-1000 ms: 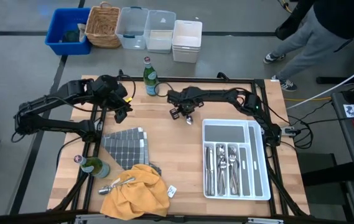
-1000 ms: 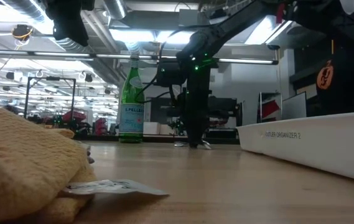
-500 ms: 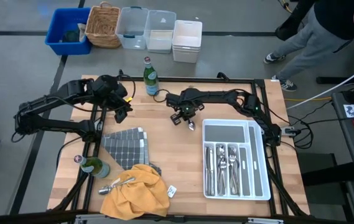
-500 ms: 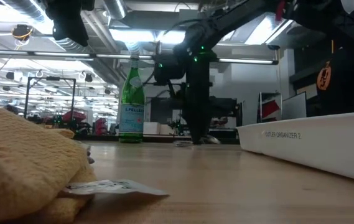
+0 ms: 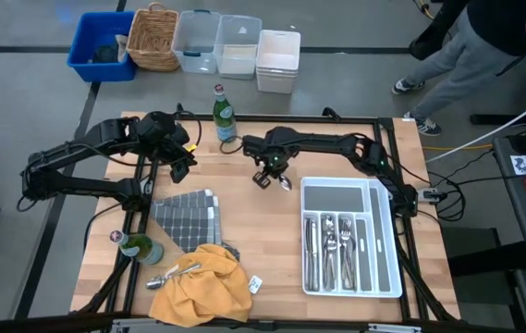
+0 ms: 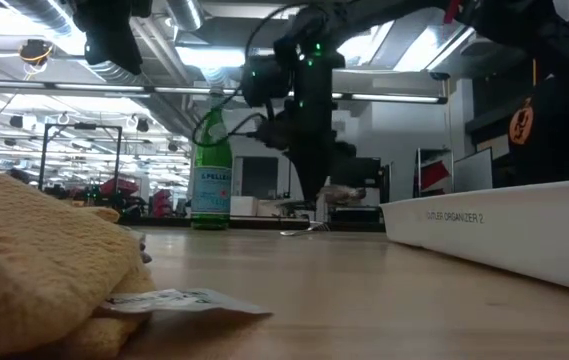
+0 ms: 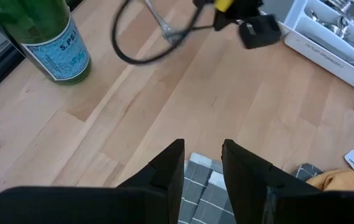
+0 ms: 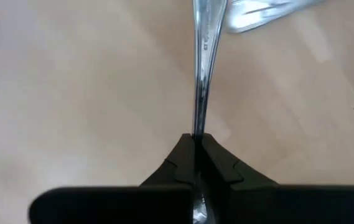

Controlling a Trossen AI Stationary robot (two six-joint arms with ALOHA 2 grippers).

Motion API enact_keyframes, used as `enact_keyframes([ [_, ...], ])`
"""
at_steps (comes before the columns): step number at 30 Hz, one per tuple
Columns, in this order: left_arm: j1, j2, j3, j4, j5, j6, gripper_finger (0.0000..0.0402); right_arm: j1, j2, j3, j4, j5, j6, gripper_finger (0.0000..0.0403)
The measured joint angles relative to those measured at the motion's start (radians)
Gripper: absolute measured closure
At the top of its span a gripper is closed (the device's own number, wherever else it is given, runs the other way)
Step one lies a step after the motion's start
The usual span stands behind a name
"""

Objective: Sort silverware
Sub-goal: Stack the silver spoon into the white utensil tray with the other silver spoons

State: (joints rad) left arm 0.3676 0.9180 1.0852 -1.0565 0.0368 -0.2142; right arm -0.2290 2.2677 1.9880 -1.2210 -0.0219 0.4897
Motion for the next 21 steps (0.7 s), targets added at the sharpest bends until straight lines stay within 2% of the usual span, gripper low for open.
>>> enact_keyframes([
  [6,0.0,0.0,0.0,0.0,0.0,0.0,0.0306,0.067,-0.002,0.084,-0.125,-0.053,-0.188,0.0392],
  [10,0.0,0.0,0.0,0.0,0.0,-0.021,0.0306,0.125,-0.003,0.15,-0.255,-0.048,-0.272,0.0391],
  [13,0.0,0.0,0.0,0.0,0.0,-0.04,0.0306,0.182,-0.004,0.185,-0.351,-0.001,-0.328,0.0391],
  [21,-0.034,0.0,0.0,0.003,0.008,-0.13,0.0306,0.338,-0.025,0.187,-0.35,0.017,-0.408,0.0391],
])
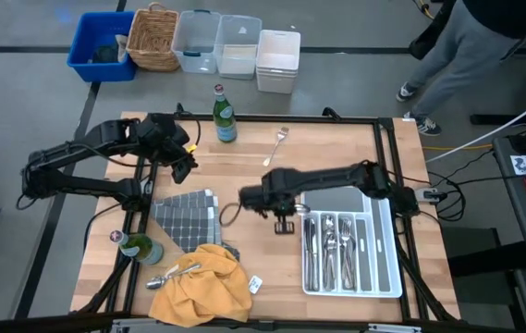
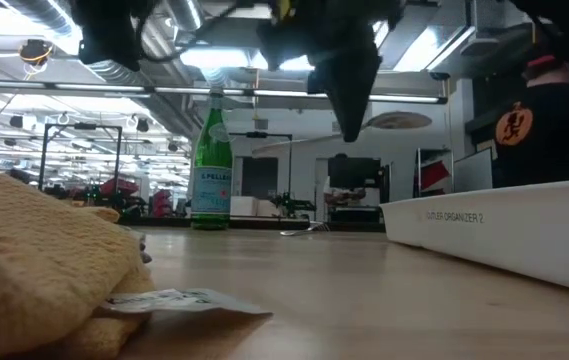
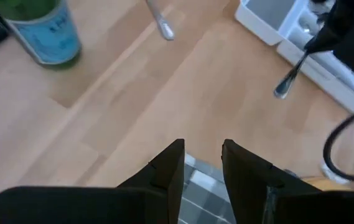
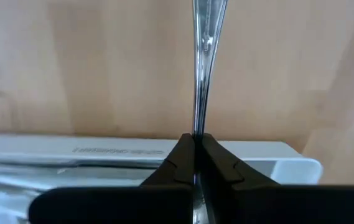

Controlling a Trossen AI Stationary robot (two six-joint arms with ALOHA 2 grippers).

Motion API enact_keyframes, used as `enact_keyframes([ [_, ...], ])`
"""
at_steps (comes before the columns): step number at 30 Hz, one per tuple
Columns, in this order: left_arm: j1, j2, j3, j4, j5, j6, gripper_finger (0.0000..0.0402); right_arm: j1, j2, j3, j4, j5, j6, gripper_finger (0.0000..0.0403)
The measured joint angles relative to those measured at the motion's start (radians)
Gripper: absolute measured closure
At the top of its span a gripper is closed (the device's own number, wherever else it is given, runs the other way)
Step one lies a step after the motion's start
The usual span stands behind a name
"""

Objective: Sort silverware
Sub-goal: Stack the silver spoon into the white utensil tray with the other silver spoons

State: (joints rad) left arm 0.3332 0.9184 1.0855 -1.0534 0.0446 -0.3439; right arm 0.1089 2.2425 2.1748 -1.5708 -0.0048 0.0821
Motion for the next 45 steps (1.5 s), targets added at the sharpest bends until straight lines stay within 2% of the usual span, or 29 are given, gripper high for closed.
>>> enact_keyframes([
  [8,-0.11,0.012,0.0,0.124,0.009,-0.127,0.0306,0.146,-0.001,-0.001,0.0,0.066,-0.177,0.0391],
  [15,-0.222,0.098,0.0,0.289,0.034,-0.123,0.0306,0.272,-0.001,-0.001,0.0,0.078,-0.388,0.0391],
  [27,-0.395,0.335,-0.001,0.333,0.034,-0.032,0.0306,0.431,-0.002,-0.022,0.0,0.21,-0.394,0.0391],
  [33,-0.449,0.438,-0.001,0.53,0.04,-0.037,0.0306,0.449,-0.05,-0.129,0.0,0.208,-0.317,0.0391],
  [37,-0.452,0.514,-0.001,0.725,0.099,-0.071,0.0306,0.458,-0.115,-0.216,0.003,0.213,-0.317,0.0391],
  [45,-0.447,0.652,-0.001,0.975,0.128,-0.076,0.0306,0.512,-0.284,-0.473,-0.001,0.196,-0.328,0.0391],
])
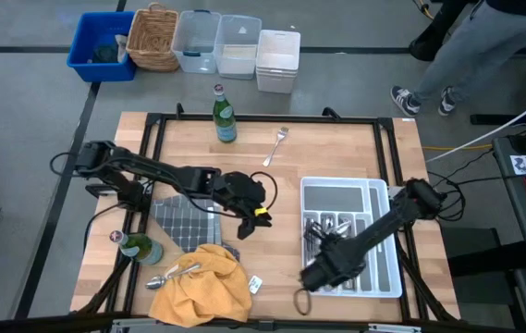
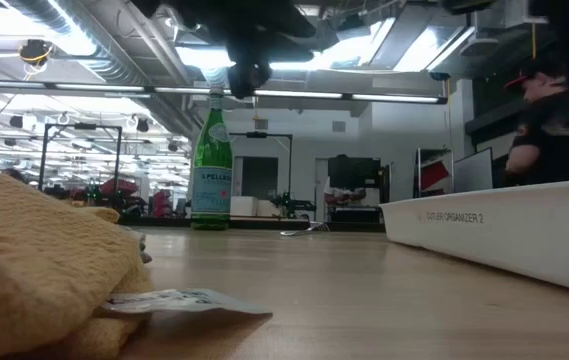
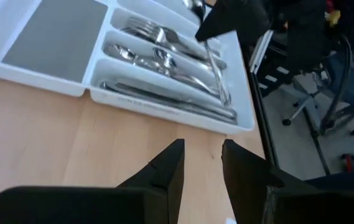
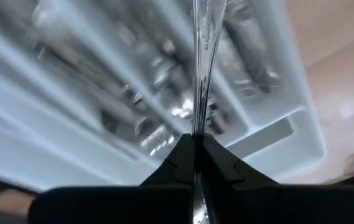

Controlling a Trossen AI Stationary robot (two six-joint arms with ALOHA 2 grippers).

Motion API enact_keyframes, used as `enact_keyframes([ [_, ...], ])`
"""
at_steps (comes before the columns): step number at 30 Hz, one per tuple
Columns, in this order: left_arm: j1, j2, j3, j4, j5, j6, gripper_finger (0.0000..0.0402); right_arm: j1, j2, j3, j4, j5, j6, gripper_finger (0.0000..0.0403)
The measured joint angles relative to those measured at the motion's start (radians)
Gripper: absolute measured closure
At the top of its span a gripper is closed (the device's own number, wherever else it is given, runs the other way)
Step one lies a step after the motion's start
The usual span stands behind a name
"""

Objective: Sort silverware
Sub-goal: Stack the silver spoon into the white utensil tray with the other silver spoons

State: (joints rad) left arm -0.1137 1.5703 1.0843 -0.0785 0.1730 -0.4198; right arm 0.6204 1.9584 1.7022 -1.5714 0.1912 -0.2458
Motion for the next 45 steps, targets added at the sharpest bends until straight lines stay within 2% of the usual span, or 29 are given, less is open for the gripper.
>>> enact_keyframes([
  [4,0.002,0.045,0.0,0.029,0.0,0.0,0.0306,0.049,-0.058,-0.1,0.002,-0.001,-0.08,0.0391],
  [12,0.005,0.087,0.0,0.048,-0.001,-0.046,0.0306,0.114,-0.08,-0.233,0.07,0.004,-0.23,0.0391],
  [16,0.005,0.09,0.0,0.049,-0.001,-0.056,0.0306,0.115,-0.08,-0.285,0.155,0.077,-0.266,0.0391],
  [20,0.004,0.09,0.0,0.054,-0.001,-0.057,0.0306,0.1,-0.08,-0.3,0.202,0.131,-0.324,0.0391],
  [26,0.004,0.09,0.001,0.07,-0.002,-0.057,0.0306,0.077,-0.079,-0.325,0.305,0.048,-0.338,0.0391],
  [32,0.004,0.09,0.001,0.068,-0.002,-0.046,0.0306,0.072,-0.079,-0.335,0.365,0.049,-0.415,0.0391],
  [37,0.004,0.09,0.001,0.068,-0.002,-0.045,0.0306,0.073,-0.079,-0.335,0.393,0.034,-0.417,0.039],
  [41,0.004,0.09,0.001,0.068,-0.002,-0.045,0.0306,0.073,-0.078,-0.336,0.402,0.025,-0.413,0.0375],
  [45,0.004,0.09,0.001,0.068,-0.002,-0.045,0.0306,0.073,-0.078,-0.336,0.403,0.025,-0.411,0.0343],
])
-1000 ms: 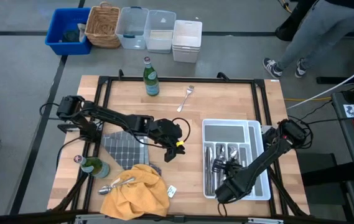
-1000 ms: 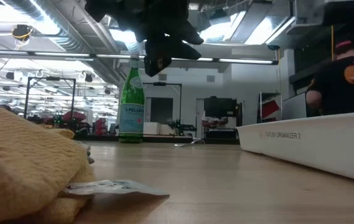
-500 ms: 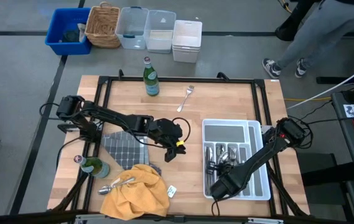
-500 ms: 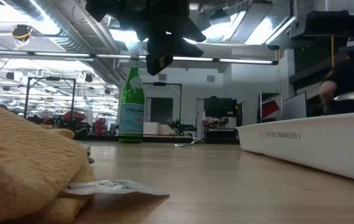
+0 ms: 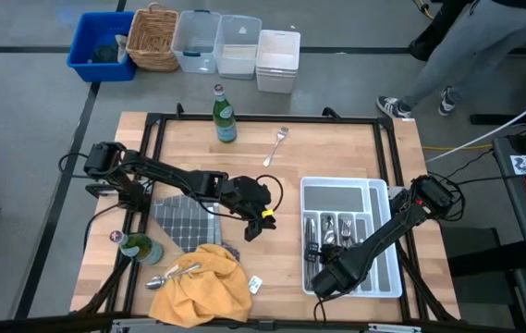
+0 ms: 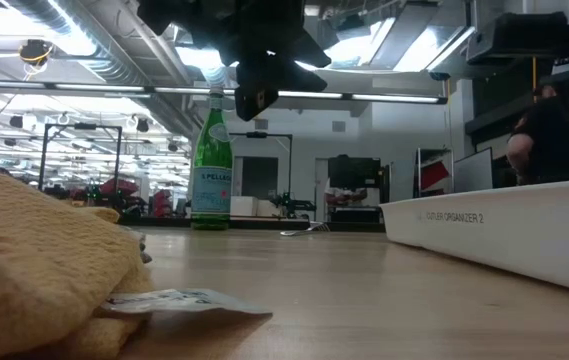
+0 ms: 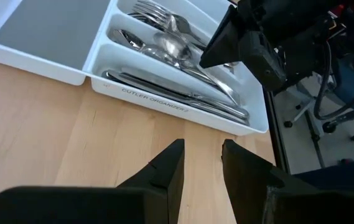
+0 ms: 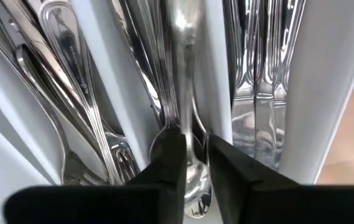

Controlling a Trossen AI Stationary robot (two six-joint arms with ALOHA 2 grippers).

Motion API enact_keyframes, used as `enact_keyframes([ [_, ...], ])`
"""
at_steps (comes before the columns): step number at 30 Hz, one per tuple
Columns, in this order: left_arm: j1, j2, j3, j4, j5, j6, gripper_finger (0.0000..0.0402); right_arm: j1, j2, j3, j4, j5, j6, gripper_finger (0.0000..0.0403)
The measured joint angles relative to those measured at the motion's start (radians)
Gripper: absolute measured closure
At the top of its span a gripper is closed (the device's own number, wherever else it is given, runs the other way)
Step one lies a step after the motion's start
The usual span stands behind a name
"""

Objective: Sort silverware
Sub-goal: Stack the silver spoon into the white utensil tray with the other silver spoons, then stack the silver fork into the white utensil tray with the other silver forks

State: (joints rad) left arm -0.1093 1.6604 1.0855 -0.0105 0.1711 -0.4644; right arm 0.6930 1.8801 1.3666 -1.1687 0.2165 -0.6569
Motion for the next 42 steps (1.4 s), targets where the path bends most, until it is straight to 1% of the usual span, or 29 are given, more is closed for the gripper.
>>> enact_keyframes([
  [4,0.0,0.0,0.0,0.0,0.0,0.0,0.0306,0.0,0.0,0.0,0.0,0.0,0.001,0.0312],
  [6,0.0,0.0,0.0,0.0,0.0,0.0,0.0306,0.0,0.0,0.0,-0.001,0.001,0.009,0.0303],
  [8,0.0,0.0,0.0,0.0,0.0,0.0,0.0306,0.0,0.0,0.0,-0.002,0.005,0.053,0.0298],
  [10,0.0,0.0,0.0,0.0,0.0,-0.014,0.0306,-0.003,0.0,0.0,-0.009,0.014,0.131,0.0298],
  [14,0.008,0.0,0.0,0.0,0.001,-0.062,0.0306,-0.025,0.0,0.014,-0.071,0.036,0.356,0.0303],
  [19,0.04,-0.022,-0.001,-0.001,0.0,-0.088,0.0306,-0.088,0.001,0.068,-0.169,0.042,0.599,0.0307],
  [22,0.072,-0.038,-0.001,0.004,0.0,-0.107,0.0306,-0.13,0.001,0.106,-0.196,0.042,0.702,0.0308],
  [25,0.111,-0.038,0.0,0.013,-0.016,-0.167,0.0306,-0.171,0.001,0.148,-0.201,0.034,0.782,0.0308],
  [28,0.151,-0.032,0.0,0.027,-0.051,-0.206,0.0306,-0.209,0.001,0.2,-0.229,0.026,0.869,0.0308],
  [31,0.192,-0.03,0.0,0.024,-0.098,-0.191,0.0306,-0.24,-0.013,0.255,-0.252,0.028,0.952,0.0308],
  [33,0.222,-0.03,0.0,0.031,-0.144,-0.158,0.0306,-0.251,-0.045,0.281,-0.249,0.056,0.994,0.0308],
  [37,0.278,-0.024,0.0,0.025,-0.225,-0.118,0.0306,-0.255,-0.137,0.304,-0.251,0.162,1.062,0.0308],
  [40,0.311,-0.009,0.0,0.026,-0.242,-0.104,0.0306,-0.255,-0.217,0.304,-0.262,0.247,1.131,0.0308],
  [42,0.324,0.007,0.001,0.045,-0.243,-0.101,0.0306,-0.255,-0.271,0.304,-0.272,0.333,1.207,0.0308],
])
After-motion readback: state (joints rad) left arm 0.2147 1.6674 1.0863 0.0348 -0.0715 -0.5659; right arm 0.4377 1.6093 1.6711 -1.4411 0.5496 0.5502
